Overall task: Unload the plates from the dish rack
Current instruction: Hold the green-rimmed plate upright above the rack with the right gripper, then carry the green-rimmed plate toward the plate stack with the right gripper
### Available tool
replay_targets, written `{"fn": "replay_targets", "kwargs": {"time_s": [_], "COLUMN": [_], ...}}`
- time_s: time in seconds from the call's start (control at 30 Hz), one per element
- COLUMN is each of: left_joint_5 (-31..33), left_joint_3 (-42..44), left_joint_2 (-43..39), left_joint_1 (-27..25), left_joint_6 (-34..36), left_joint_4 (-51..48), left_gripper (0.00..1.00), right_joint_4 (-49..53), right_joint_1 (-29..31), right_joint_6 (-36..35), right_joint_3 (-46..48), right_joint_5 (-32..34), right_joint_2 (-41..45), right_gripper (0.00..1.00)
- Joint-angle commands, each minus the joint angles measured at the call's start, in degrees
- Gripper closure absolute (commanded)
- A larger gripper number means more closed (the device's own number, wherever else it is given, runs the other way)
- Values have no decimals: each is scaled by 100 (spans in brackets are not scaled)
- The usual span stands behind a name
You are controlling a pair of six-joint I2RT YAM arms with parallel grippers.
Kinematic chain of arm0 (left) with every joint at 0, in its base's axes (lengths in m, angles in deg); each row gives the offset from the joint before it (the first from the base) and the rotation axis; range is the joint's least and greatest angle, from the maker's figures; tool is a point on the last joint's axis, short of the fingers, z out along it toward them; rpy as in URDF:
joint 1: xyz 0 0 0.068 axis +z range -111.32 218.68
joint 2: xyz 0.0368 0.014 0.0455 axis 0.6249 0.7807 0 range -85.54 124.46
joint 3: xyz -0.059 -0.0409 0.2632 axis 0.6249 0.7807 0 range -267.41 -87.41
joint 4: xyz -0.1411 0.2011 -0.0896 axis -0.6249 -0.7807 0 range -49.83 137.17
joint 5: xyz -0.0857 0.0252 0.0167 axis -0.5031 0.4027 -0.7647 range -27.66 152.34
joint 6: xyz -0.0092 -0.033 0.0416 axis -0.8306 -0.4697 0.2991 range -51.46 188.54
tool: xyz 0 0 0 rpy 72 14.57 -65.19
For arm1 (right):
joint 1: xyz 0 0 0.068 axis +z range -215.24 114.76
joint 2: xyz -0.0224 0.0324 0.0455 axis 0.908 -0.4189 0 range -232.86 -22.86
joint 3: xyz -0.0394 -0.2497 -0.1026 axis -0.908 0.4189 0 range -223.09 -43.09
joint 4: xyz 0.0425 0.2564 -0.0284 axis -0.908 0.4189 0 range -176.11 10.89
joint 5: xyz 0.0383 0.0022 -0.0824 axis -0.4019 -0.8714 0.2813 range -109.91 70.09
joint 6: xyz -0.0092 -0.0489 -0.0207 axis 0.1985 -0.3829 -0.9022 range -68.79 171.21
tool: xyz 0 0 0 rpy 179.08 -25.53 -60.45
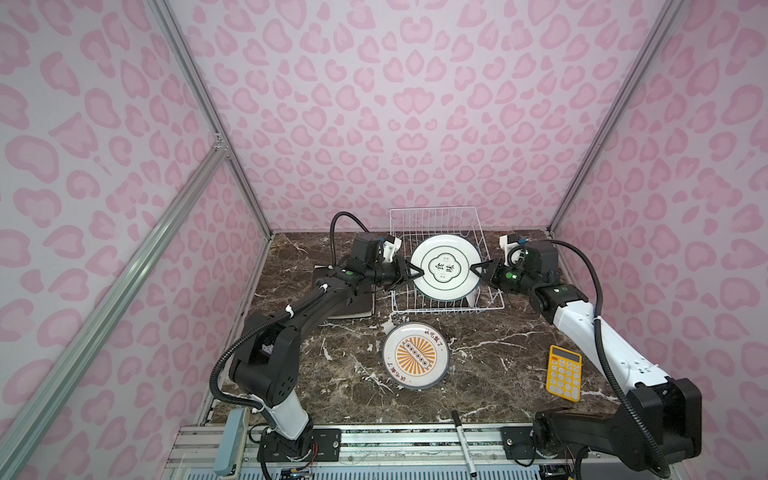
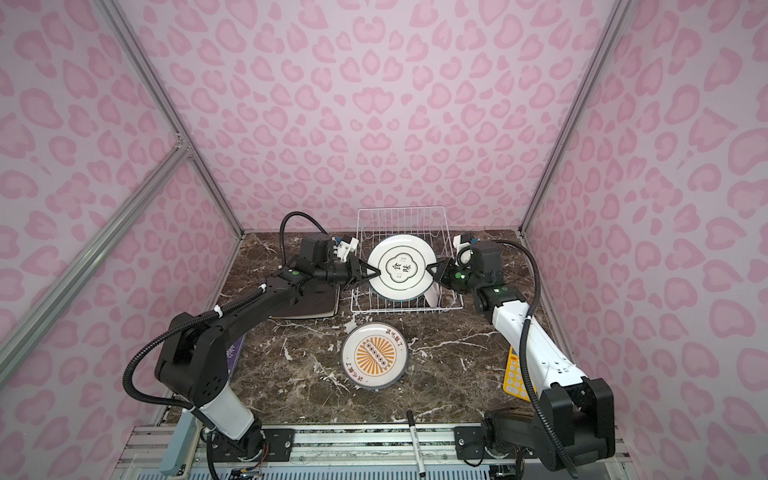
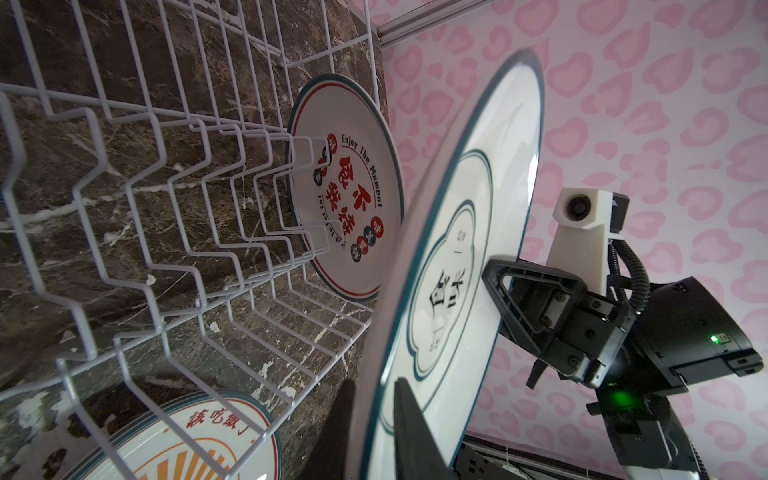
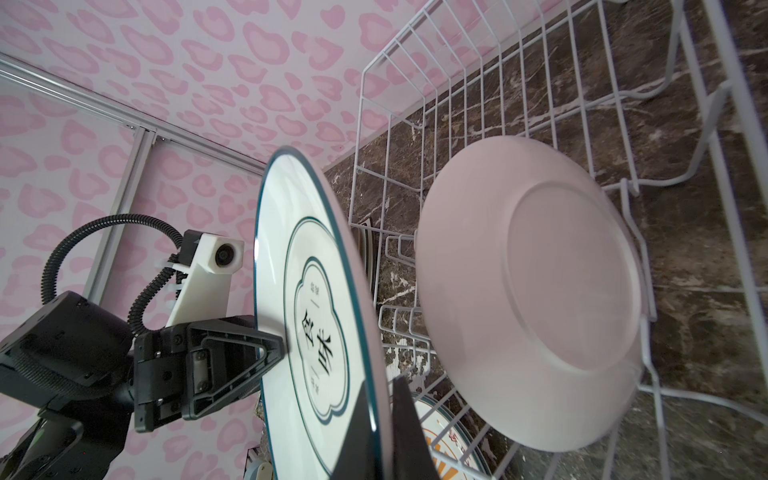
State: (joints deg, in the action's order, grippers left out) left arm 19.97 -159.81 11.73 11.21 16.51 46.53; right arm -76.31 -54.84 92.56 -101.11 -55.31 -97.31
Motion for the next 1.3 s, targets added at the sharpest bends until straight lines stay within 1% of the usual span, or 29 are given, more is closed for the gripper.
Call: {"fn": "replay_targets", "kwargs": {"time_s": [0.0,0.07,0.37,0.4,0.47,0.67,0.7,0.83,0.93,1.07,1.13,1.23,1.27], "left_joint_5": [-223,-252,-237,-229,-228,39,53,69,138,266,353,442,478], "left_joint_3": [-125,-125,-134,-134,-143,-99,-82,-24,21,211,323,474,521], "left_joint_2": [50,50,20,20,14,-133,-147,-264,-395,-692,-835,-1031,-1105], "left_joint_1": [-22,-36,-54,-61,-53,-49,-46,-33,-1,39,48,81,92], "left_joint_6": [-32,-39,17,9,2,147,141,173,229,309,323,292,300], "left_joint_4": [439,450,423,430,423,220,218,175,-11,-128,-178,-242,-277], "left_gripper": [76,76,87,88,96,97,97,97,97,97,97,97,97], "right_joint_4": [-46,-80,-154,-160,-156,4,24,34,213,209,177,140,136], "right_joint_1": [24,24,50,59,77,86,81,79,75,82,86,86,86], "right_joint_6": [-122,-102,-39,-39,-47,-188,-222,-325,-469,-734,-841,-1090,-1190], "right_joint_3": [57,78,97,85,74,34,20,49,-21,17,51,84,104], "right_joint_5": [-223,-222,-342,-360,-354,-178,-144,64,142,200,280,377,409], "right_joint_2": [-16,-16,-58,-69,-86,-27,3,136,201,345,450,617,678], "right_gripper": [100,100,100,100,100,99,96,79,67,50,39,29,28]}}
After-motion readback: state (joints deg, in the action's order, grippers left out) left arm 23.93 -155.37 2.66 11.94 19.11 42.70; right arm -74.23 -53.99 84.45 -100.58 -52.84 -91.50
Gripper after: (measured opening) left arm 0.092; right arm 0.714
